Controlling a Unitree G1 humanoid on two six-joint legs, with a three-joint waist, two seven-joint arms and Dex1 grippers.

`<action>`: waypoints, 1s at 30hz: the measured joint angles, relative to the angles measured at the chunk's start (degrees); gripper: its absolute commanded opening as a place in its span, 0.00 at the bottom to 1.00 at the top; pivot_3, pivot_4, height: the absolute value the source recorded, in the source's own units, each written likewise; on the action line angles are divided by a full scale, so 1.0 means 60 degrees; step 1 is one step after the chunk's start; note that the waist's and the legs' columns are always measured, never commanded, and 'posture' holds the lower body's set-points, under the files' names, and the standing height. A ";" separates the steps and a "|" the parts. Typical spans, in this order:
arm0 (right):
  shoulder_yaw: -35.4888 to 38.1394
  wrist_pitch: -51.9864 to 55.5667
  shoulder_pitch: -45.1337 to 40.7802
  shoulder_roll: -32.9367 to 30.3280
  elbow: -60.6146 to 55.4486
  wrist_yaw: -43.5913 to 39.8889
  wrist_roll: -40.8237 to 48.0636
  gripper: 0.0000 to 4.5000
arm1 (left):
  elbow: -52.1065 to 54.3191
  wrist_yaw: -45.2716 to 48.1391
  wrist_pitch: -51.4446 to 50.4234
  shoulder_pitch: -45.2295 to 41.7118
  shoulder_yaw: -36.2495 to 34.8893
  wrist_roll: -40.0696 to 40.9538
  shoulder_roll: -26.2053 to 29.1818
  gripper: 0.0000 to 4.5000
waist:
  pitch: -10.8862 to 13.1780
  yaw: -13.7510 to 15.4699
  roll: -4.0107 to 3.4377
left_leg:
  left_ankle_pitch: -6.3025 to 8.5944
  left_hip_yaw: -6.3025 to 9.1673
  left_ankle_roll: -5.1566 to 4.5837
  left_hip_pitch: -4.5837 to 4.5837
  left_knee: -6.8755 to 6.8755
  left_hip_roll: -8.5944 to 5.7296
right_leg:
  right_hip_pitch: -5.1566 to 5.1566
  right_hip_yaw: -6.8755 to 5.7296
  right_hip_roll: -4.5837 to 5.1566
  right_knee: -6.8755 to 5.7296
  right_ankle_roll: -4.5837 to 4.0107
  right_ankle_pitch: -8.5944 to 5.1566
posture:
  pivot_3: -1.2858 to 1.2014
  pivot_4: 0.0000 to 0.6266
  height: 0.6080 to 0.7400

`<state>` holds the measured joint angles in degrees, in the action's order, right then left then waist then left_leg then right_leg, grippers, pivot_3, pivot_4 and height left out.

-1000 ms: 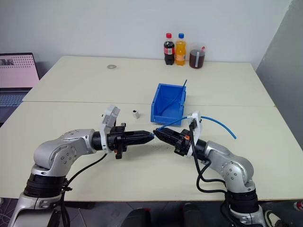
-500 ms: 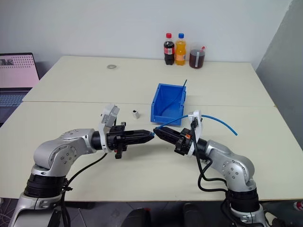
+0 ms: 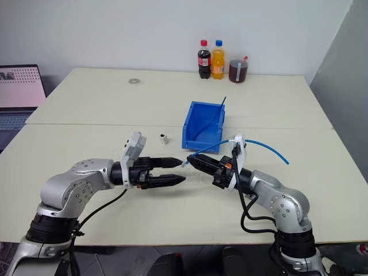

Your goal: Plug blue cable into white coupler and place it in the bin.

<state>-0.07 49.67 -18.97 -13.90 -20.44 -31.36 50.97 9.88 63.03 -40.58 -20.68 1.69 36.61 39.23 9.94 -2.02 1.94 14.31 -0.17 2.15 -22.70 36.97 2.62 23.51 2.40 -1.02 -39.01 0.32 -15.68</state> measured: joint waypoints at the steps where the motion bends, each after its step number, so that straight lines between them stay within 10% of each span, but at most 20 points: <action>1: -0.0003 -0.0095 -0.0001 -0.0082 0.0086 -0.0005 -0.0107 0.02 | 0.0013 -0.0152 0.0108 0.0177 -0.0039 -0.0153 0.0031 0.99 | 0.0001 0.0017 -0.0002 | 0.0000 0.0002 0.0000 -0.0009 0.0000 0.0000 | 0.0004 -0.0009 0.0000 0.0000 0.0000 0.0000 | 0.52 0.24 1.00; 15: -0.0316 -0.0786 0.0028 -0.0223 0.0500 -0.0350 -0.0906 0.02 | -0.1653 -0.5277 0.2008 0.0161 -0.0797 -0.3616 -0.1306 1.00 | 0.0005 0.0076 0.0005 | 0.0000 0.0002 0.0000 -0.0026 0.0008 -0.0001 | 0.0006 -0.0020 0.0018 0.0001 0.0010 0.0006 | 0.52 0.24 1.00; 30: -0.0342 -0.0833 -0.0015 -0.0215 0.0529 -0.0357 -0.0983 0.02 | -0.4982 -0.5768 0.2167 -0.2297 0.0107 -0.4870 -0.2206 1.00 | 0.0004 0.0056 0.0010 | 0.0000 -0.0009 0.0000 -0.0032 0.0008 -0.0011 | 0.0007 -0.0027 0.0012 0.0001 0.0010 0.0008 | 0.52 0.24 1.00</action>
<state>-2.12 44.67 -19.06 -15.20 -17.27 -33.50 45.07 -20.02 28.42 -27.58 -34.46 2.34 7.39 26.00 9.97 -1.68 2.00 14.31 -0.23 2.15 -22.90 37.02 2.56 23.55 2.23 -0.95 -39.00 0.38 -15.63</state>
